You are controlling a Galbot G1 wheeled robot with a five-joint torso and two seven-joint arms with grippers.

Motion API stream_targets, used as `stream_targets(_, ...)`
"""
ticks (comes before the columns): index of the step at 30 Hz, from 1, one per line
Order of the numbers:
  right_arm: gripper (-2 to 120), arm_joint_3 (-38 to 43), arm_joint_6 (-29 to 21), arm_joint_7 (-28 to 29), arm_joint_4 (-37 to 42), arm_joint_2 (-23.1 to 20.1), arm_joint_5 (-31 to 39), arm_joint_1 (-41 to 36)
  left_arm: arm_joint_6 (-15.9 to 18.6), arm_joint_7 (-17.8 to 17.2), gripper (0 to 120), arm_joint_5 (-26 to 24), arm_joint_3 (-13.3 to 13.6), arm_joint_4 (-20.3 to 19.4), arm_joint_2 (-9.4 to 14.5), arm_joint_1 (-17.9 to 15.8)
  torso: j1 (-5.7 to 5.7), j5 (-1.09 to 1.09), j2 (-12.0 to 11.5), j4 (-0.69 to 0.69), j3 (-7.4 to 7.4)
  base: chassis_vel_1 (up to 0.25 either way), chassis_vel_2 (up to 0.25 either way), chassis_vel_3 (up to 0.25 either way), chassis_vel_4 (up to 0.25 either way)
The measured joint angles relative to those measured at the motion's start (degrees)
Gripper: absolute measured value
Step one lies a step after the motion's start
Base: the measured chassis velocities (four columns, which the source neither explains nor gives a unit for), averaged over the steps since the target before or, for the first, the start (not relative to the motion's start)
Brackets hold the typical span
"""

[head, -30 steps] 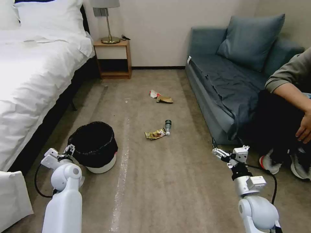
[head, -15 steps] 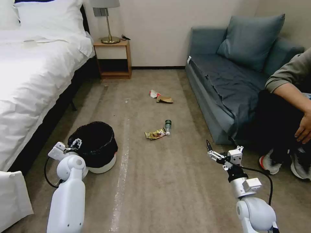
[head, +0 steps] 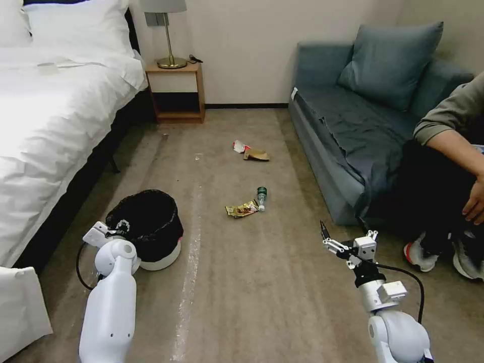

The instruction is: Pick up the trash bin, then pick up the garbage on the floor and place it into the trash bin.

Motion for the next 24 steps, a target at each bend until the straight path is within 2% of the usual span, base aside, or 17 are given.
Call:
stream_targets(2,100,0.0,0.1,0.0,-0.1,0.0,0.0,0.0,0.0,0.1,37,0.0,0.0,0.1,0.0,0.1,0.00,-0.01,0.0,0.00,0.00,0.000,0.000,0.000,0.000)
stream_targets(3,100,0.0,0.2,0.0,-0.2,0.0,0.0,0.1,0.0,0.2,31,0.0,-0.1,0.1,0.1,0.4,0.00,-0.03,0.0,0.00,0.00,0.000,0.000,0.000,0.000)
stream_targets(4,100,0.0,0.2,0.0,-0.2,0.0,0.0,0.1,0.0,0.2,31,0.0,-0.1,0.1,0.1,0.4,0.00,-0.03,0.0,0.00,0.00,0.000,0.000,0.000,0.000)
stream_targets(6,100,0.0,0.4,-0.1,-0.4,0.0,-0.1,0.1,0.0,0.5,19,0.0,-0.1,-0.2,0.1,0.8,0.00,-0.05,0.0,-0.02,0.00,0.000,0.000,0.000,0.000)
stream_targets(7,100,0.0,0.4,-0.1,-0.4,0.0,-0.1,0.1,0.0,0.5,19,0.0,-0.1,-0.2,0.1,0.8,0.00,-0.05,0.0,-0.02,0.00,0.000,0.000,0.000,0.000)
stream_targets(9,100,-0.1,0.6,-0.1,-0.4,0.1,-0.3,0.2,0.0,0.7,9,0.0,-0.1,-0.6,0.1,1.3,0.00,-0.06,0.0,-0.04,0.01,0.000,0.000,0.000,0.000)
stream_targets(12,100,-0.2,0.9,0.4,-0.5,0.2,-0.7,0.4,0.0,1.1,4,0.1,-0.1,-1.1,0.1,1.9,0.00,-0.06,0.0,-0.03,0.01,0.000,0.000,0.000,0.000)
stream_targets(18,100,-0.7,1.2,2.9,-0.7,0.3,-1.2,0.7,-0.1,2.0,4,0.5,-0.1,-4.4,-0.4,4.4,0.01,-0.17,0.0,-0.02,0.04,0.000,0.000,0.000,0.000)
stream_targets(24,100,-1.0,1.3,4.0,-0.8,0.3,-1.5,0.8,0.2,2.2,4,0.6,-0.5,-6.6,-0.5,6.0,0.01,-0.17,0.0,-0.05,0.05,0.000,0.000,0.000,0.000)
